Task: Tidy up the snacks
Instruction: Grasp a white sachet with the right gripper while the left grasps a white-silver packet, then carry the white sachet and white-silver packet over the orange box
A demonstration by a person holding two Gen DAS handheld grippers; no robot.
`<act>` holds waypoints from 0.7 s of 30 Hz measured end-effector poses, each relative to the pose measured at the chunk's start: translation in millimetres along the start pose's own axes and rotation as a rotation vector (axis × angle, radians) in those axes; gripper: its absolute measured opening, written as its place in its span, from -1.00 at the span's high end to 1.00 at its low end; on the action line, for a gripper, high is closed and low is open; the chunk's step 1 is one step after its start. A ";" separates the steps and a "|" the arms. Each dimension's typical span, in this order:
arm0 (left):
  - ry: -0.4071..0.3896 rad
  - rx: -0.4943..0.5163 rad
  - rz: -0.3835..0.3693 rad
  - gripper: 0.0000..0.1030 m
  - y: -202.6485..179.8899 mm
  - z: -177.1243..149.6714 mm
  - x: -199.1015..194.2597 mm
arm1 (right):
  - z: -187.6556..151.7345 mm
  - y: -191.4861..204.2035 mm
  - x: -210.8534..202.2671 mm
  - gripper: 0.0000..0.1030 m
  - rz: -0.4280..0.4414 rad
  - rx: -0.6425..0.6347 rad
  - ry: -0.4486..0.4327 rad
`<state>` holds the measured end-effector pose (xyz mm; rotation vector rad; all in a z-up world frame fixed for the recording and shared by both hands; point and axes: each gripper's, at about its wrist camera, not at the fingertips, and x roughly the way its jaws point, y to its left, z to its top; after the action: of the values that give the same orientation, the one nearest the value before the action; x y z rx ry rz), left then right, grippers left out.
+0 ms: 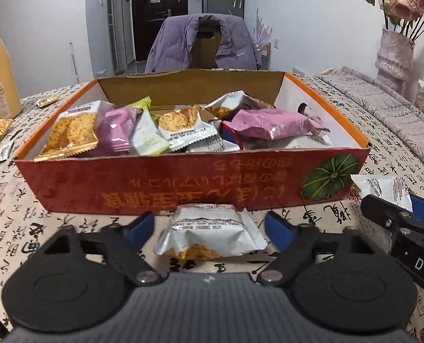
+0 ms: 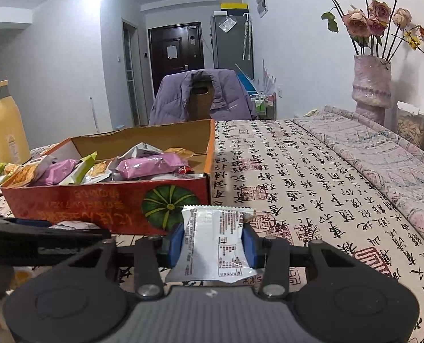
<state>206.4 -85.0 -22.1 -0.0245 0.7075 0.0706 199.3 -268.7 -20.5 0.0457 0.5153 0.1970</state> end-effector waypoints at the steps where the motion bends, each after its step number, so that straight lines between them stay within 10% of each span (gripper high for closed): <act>1: 0.006 0.001 -0.005 -0.48 -0.2 -0.4 1.2 | -0.1 -0.2 -0.2 0.17 0.001 0.001 -0.001; 21: -0.037 0.004 -0.043 -0.07 13.3 -5.5 -19.8 | -0.6 0.5 -0.6 0.17 0.015 0.002 -0.011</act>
<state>186.9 -73.1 -13.4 -0.0342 0.6700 0.0283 198.3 -268.4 -20.7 0.0525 0.5048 0.2104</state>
